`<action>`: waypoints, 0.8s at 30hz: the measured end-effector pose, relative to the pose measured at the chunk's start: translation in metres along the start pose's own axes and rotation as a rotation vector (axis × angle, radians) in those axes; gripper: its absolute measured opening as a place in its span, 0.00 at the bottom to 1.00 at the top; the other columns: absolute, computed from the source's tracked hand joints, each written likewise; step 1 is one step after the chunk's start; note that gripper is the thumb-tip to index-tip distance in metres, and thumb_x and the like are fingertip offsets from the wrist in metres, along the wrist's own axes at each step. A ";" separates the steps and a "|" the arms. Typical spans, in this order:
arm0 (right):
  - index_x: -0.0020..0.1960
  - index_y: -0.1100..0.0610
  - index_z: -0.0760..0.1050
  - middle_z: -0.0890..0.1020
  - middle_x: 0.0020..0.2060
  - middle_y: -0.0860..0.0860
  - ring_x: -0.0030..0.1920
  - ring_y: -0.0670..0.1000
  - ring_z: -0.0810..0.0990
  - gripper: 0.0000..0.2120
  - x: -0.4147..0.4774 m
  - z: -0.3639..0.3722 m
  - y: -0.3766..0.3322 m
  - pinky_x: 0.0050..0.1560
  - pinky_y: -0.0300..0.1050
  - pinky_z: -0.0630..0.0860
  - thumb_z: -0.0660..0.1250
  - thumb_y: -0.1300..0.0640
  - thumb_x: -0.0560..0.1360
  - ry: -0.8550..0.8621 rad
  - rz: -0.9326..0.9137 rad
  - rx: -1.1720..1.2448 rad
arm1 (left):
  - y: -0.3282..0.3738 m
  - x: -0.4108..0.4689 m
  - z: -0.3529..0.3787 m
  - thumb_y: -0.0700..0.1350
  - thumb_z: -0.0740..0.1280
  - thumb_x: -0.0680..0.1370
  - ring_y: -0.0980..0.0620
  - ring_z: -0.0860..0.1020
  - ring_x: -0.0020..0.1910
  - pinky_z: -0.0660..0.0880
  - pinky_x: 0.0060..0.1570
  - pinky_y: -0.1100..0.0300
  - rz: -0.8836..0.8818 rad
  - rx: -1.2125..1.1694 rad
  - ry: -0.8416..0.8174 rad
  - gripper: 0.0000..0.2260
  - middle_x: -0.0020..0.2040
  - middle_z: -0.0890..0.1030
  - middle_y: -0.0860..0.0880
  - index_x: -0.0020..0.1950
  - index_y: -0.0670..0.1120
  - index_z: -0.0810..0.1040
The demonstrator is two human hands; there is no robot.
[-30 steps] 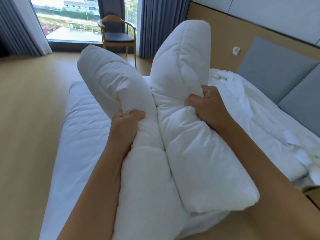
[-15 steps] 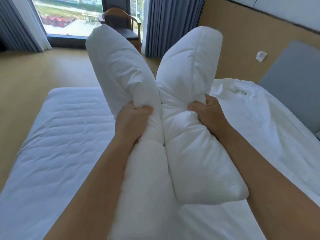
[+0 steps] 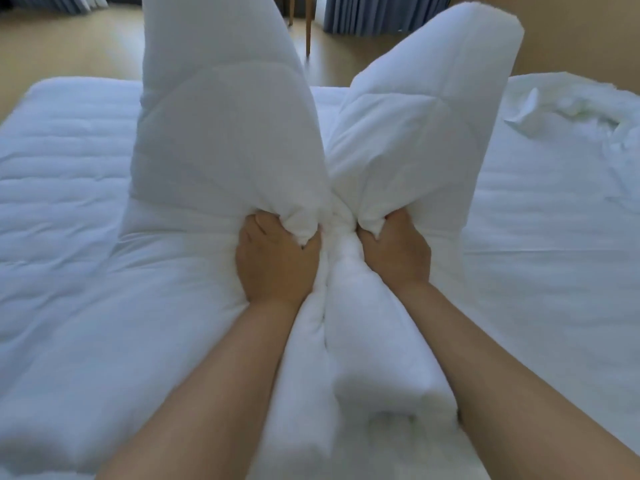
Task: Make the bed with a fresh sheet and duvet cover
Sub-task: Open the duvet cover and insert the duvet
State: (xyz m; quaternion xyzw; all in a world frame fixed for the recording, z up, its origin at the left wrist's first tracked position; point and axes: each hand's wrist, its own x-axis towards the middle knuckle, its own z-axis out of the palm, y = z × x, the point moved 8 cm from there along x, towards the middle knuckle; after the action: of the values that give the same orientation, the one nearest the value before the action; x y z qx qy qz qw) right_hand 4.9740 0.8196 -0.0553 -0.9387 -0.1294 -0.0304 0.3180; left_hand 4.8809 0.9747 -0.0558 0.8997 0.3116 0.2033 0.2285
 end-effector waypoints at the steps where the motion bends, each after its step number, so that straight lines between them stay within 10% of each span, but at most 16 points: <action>1: 0.59 0.65 0.68 0.77 0.52 0.60 0.51 0.62 0.77 0.21 -0.002 -0.011 -0.015 0.41 0.46 0.66 0.64 0.49 0.76 0.106 -0.059 -0.055 | -0.001 0.000 -0.009 0.60 0.66 0.69 0.39 0.78 0.40 0.73 0.35 0.52 -0.021 -0.004 0.009 0.25 0.41 0.77 0.38 0.46 0.36 0.72; 5: 0.52 0.60 0.62 0.76 0.46 0.62 0.44 0.61 0.74 0.21 -0.029 -0.048 -0.079 0.38 0.51 0.71 0.59 0.44 0.69 0.398 -0.281 -0.231 | -0.006 -0.002 -0.054 0.58 0.70 0.72 0.38 0.74 0.52 0.69 0.47 0.49 -0.082 0.023 0.027 0.27 0.52 0.75 0.38 0.55 0.36 0.70; 10: 0.76 0.54 0.54 0.60 0.73 0.59 0.73 0.57 0.54 0.31 -0.054 -0.030 -0.162 0.70 0.56 0.45 0.46 0.39 0.78 -0.091 -0.496 -0.347 | -0.002 0.006 -0.111 0.60 0.57 0.76 0.42 0.66 0.64 0.64 0.58 0.50 -0.035 0.130 -0.072 0.28 0.64 0.67 0.42 0.66 0.40 0.63; 14: 0.78 0.49 0.42 0.58 0.76 0.53 0.74 0.54 0.60 0.39 -0.071 0.029 -0.169 0.74 0.52 0.54 0.48 0.30 0.75 -0.618 0.163 0.361 | -0.043 0.004 -0.153 0.69 0.55 0.71 0.45 0.58 0.72 0.55 0.67 0.42 -0.066 0.140 -0.313 0.37 0.72 0.61 0.50 0.74 0.52 0.54; 18: 0.77 0.49 0.54 0.64 0.73 0.46 0.73 0.46 0.62 0.47 -0.100 0.092 -0.273 0.75 0.49 0.56 0.52 0.26 0.65 -0.643 0.067 0.794 | -0.125 0.020 -0.241 0.68 0.60 0.72 0.42 0.64 0.70 0.62 0.67 0.44 -0.221 0.010 -0.199 0.36 0.71 0.66 0.46 0.75 0.52 0.57; 24: 0.61 0.55 0.73 0.77 0.61 0.49 0.62 0.47 0.74 0.12 -0.167 0.164 -0.389 0.66 0.46 0.69 0.59 0.54 0.80 -0.842 -0.140 0.887 | -0.226 0.008 -0.294 0.45 0.58 0.79 0.46 0.61 0.71 0.59 0.68 0.52 -0.192 0.098 -0.060 0.24 0.73 0.64 0.47 0.75 0.47 0.60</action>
State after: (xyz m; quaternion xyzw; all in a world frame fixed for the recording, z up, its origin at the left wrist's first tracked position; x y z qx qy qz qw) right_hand 4.7065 1.1790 0.0202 -0.6375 -0.3056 0.3790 0.5971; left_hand 4.6312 1.2220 0.0632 0.8815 0.3988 0.1379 0.2121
